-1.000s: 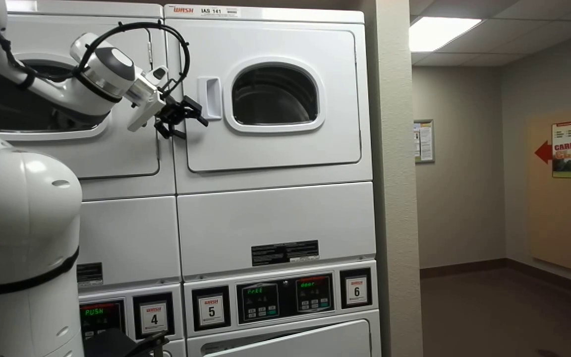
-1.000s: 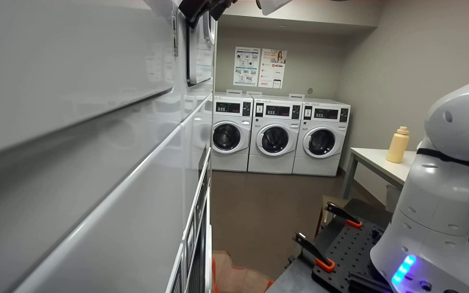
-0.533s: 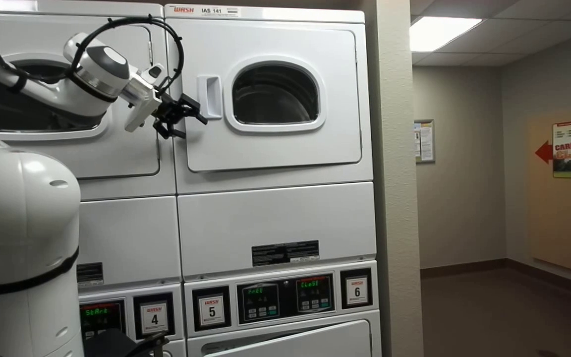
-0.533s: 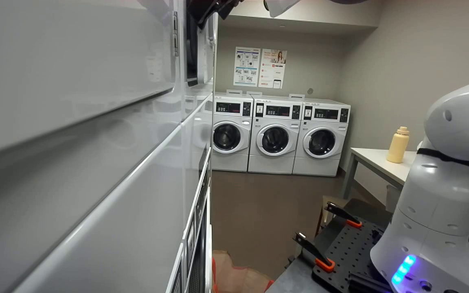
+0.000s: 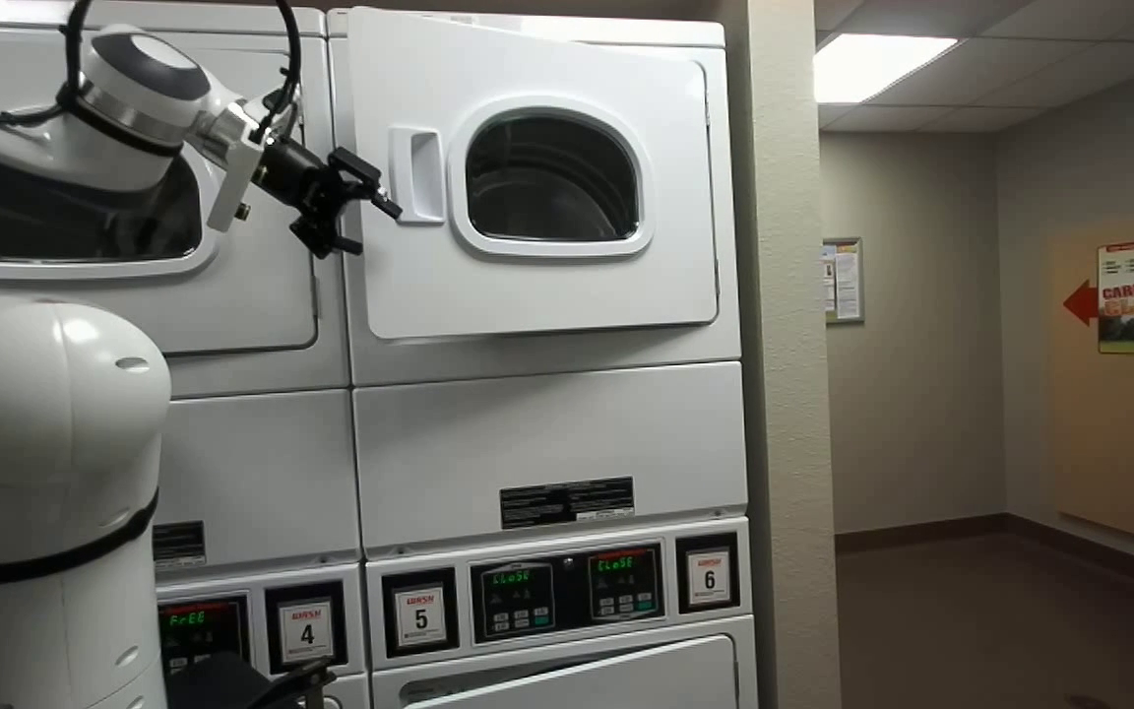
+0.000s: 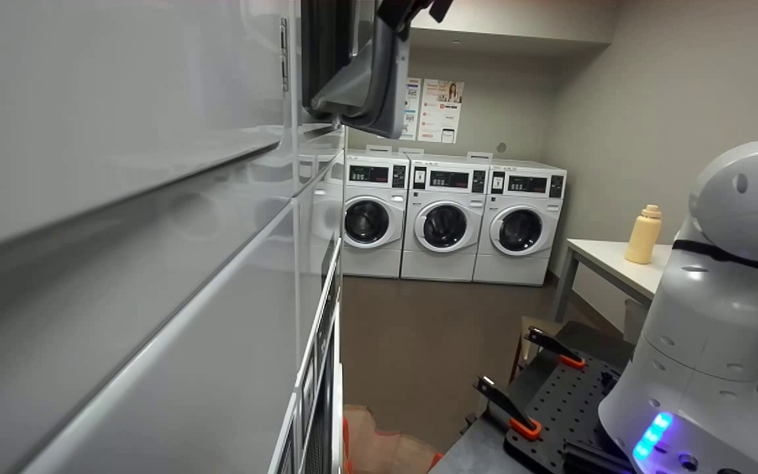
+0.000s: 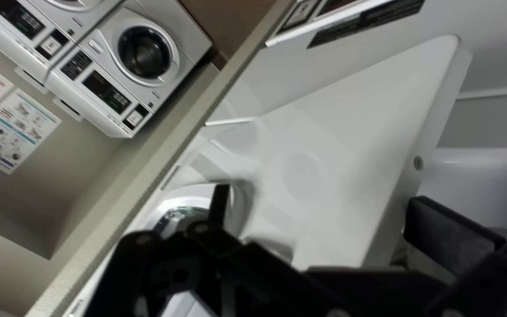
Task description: Open the door of the washing machine on the top right
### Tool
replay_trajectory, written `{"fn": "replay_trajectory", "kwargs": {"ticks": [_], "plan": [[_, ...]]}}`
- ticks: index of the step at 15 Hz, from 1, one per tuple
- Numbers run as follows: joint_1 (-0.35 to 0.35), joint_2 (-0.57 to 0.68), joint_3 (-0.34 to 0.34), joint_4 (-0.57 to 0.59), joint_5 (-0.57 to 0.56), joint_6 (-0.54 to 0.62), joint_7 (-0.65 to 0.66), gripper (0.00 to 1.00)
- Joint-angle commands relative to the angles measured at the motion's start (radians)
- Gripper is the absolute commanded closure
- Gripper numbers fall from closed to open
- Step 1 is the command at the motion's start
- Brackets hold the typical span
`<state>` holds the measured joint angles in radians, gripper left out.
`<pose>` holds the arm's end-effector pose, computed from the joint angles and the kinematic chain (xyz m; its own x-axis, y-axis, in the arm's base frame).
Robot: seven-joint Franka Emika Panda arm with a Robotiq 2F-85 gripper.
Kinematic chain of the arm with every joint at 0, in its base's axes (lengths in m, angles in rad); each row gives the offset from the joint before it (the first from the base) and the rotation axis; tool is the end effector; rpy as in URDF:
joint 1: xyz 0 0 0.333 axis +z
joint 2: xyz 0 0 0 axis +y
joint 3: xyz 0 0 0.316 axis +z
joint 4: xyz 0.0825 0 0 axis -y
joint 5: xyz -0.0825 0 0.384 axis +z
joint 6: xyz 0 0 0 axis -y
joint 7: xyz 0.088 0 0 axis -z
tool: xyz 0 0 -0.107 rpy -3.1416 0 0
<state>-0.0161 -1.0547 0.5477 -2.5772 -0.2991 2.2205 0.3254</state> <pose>0.2580 0.1982 0.5905 0.6954 0.3648 0.6191 -0.0211 -0.8508 0.5251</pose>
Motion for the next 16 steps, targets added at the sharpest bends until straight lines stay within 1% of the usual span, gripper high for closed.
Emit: {"fn": "replay_trajectory", "kwargs": {"ticks": [1,5,8,10,13,15,16], "plan": [[-0.058,-0.081,-0.075,0.043,-0.084,-0.169,-0.012,0.00],[-0.133,-0.119,-0.135,0.099,-0.223,-0.317,-0.017,0.00],[-0.182,-0.124,-0.153,0.130,-0.347,-0.404,-0.008,0.00],[-0.207,-0.116,-0.164,0.141,-0.450,-0.444,0.008,0.00],[-0.219,-0.106,-0.190,0.153,-0.600,-0.534,0.020,0.00],[-0.204,-0.094,-0.219,0.151,-0.682,-0.603,0.028,0.00],[-0.187,-0.084,-0.237,0.145,-0.705,-0.631,0.035,0.00]]}}
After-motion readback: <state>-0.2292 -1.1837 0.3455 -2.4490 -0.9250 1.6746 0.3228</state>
